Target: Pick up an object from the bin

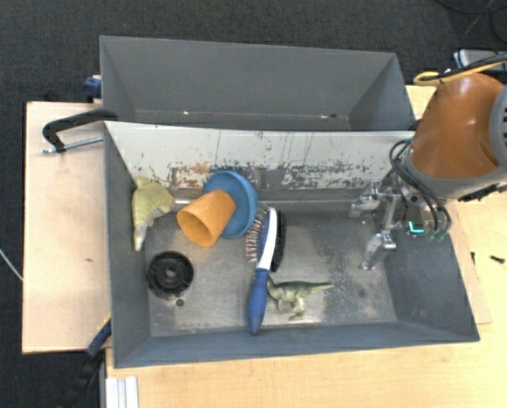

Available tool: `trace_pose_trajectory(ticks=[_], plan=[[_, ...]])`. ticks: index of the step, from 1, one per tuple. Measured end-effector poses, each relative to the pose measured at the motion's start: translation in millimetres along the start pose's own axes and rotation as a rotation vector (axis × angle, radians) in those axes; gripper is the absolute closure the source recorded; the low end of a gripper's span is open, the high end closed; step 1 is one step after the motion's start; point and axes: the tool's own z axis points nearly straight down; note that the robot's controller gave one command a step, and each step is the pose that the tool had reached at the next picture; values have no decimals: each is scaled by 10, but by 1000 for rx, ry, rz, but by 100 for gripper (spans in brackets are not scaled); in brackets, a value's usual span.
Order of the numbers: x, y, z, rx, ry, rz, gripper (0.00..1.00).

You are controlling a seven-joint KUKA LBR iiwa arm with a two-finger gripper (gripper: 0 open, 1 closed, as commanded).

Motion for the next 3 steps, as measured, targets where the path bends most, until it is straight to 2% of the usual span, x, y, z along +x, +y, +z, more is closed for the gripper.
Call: trace_pose_trajectory(ticks=[1,2,3], plan=[[-224,416,511,-2,-3,122,0],[-362,1250,586,1,-19,175,0],[-418,1763,576,2,-22,-220,0]])
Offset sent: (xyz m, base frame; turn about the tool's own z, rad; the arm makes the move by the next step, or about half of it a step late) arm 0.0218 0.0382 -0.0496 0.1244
